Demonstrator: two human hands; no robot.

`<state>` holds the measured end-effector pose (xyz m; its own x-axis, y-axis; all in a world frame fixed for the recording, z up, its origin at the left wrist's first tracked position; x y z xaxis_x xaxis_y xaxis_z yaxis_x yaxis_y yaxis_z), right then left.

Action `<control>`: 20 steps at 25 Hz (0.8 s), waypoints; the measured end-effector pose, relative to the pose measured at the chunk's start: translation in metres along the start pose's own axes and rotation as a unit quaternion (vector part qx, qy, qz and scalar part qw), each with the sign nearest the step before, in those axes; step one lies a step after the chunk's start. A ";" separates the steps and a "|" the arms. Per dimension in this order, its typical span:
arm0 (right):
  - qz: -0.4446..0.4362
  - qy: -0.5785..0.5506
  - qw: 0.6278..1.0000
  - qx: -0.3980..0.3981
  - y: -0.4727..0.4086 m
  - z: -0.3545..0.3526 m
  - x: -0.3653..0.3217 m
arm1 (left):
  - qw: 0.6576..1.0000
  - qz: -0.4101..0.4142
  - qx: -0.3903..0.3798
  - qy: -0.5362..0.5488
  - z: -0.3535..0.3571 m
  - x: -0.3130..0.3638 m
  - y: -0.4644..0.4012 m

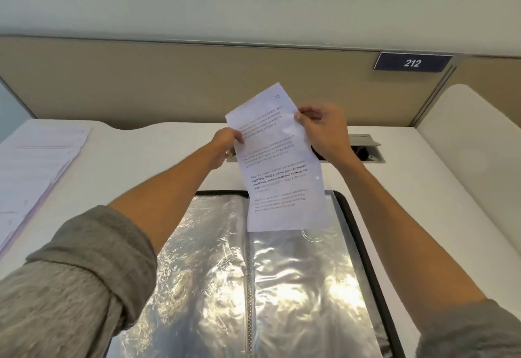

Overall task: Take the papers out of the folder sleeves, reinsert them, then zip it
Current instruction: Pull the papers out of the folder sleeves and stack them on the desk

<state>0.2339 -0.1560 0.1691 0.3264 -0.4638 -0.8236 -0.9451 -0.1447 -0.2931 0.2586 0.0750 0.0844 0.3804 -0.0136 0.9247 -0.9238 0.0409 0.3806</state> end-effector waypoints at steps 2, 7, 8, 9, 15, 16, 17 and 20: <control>-0.024 0.048 0.999 -0.001 -0.004 0.005 -0.012 | 0.998 0.001 -0.025 0.051 -0.004 -0.006 0.000; -0.023 0.048 0.997 0.055 -0.016 0.011 -0.025 | 0.989 0.045 -0.004 0.138 -0.016 0.009 -0.002; -0.002 0.035 0.998 0.046 -0.018 0.011 -0.024 | 0.988 0.055 0.000 0.146 -0.019 0.015 -0.003; 0.027 0.025 0.999 0.019 -0.019 0.013 -0.019 | 0.986 0.062 0.004 0.152 -0.022 0.021 -0.003; 0.075 0.037 0.991 -0.101 -0.012 0.024 -0.008 | 0.968 0.124 0.068 0.205 -0.049 0.049 0.000; 0.066 0.001 0.994 -0.083 -0.014 0.023 -0.015 | 0.969 0.128 0.065 0.202 -0.049 0.050 0.004; 0.058 -0.041 0.995 -0.068 -0.017 0.022 -0.023 | 0.973 0.123 0.049 0.188 -0.049 0.049 0.009; 0.046 -0.119 0.991 -0.049 -0.026 0.026 -0.045 | 0.985 0.089 -0.005 0.146 -0.052 0.033 0.029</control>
<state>0.2438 -0.1085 0.2014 0.2229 -0.2623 -0.9389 -0.9644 -0.2001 -0.1731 0.2465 0.1278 0.1258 0.2107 0.2826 0.9358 -0.9769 0.0270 0.2118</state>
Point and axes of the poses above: each hand's wrist, its own y-axis away from the middle knuckle, its own z-axis out of the palm, x = y × z, the point moved 3 cm from there along -y, towards the middle knuckle, and after that the axes turned 8 degrees about -x, right-handed, at the moved point
